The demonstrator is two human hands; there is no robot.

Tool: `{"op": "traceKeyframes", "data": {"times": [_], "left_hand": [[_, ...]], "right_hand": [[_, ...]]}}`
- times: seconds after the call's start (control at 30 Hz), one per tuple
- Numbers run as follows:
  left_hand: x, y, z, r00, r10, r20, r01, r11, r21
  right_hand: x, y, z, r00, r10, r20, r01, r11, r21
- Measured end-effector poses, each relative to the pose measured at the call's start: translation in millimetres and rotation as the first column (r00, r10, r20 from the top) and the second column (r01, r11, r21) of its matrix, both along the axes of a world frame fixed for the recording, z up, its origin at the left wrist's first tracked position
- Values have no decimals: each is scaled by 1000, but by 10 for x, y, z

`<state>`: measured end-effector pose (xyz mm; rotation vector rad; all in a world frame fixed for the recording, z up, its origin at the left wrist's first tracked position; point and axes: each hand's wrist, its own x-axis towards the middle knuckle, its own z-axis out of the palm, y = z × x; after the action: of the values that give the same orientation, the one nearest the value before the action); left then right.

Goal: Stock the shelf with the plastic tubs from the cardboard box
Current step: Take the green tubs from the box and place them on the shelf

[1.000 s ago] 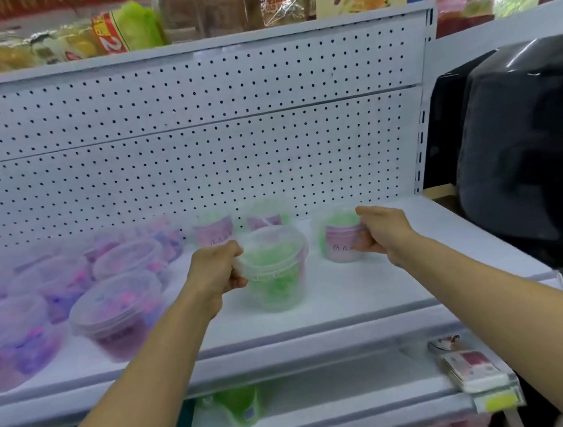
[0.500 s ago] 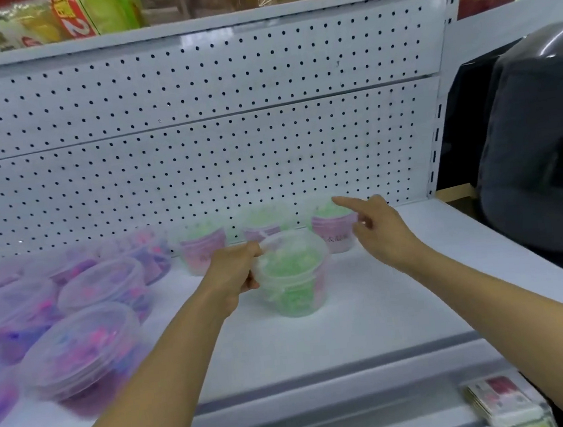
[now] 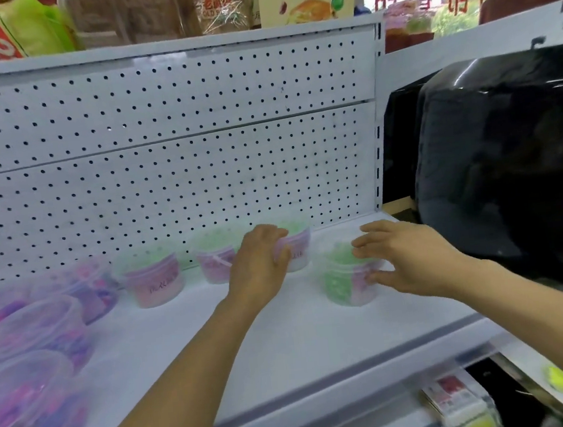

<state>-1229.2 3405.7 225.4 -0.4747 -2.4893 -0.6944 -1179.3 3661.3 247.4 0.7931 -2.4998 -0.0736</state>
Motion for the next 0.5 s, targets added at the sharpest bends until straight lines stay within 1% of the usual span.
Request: {"op": "traceKeyframes", "data": {"times": [0.03, 0.1, 0.17, 0.23, 0.33, 0.5], "left_hand": [[-45, 0, -11, 1000, -10, 8, 11, 998, -65], [-117, 16, -32, 998, -25, 60, 34, 988, -154], [-179, 47, -50, 993, -28, 116, 50, 981, -187], [-237, 96, -55, 988, -29, 151, 60, 977, -207], [-329, 162, -40, 988, -35, 147, 71, 966, -250], [-407, 205, 7, 988, -46, 144, 80, 967, -240]], "right_hand": [[-37, 5, 30, 996, -93, 3, 93, 995, 26], [-200, 15, 41, 956, -288, 54, 284, 956, 70], [-414, 29, 26, 922, -382, 59, 376, 922, 95], [-665, 50, 2, 907, -412, 88, 408, 911, 52], [-1007, 82, -26, 895, -415, 165, 422, 906, -11], [-1322, 141, -54, 892, -394, 220, 419, 904, -80]]}}
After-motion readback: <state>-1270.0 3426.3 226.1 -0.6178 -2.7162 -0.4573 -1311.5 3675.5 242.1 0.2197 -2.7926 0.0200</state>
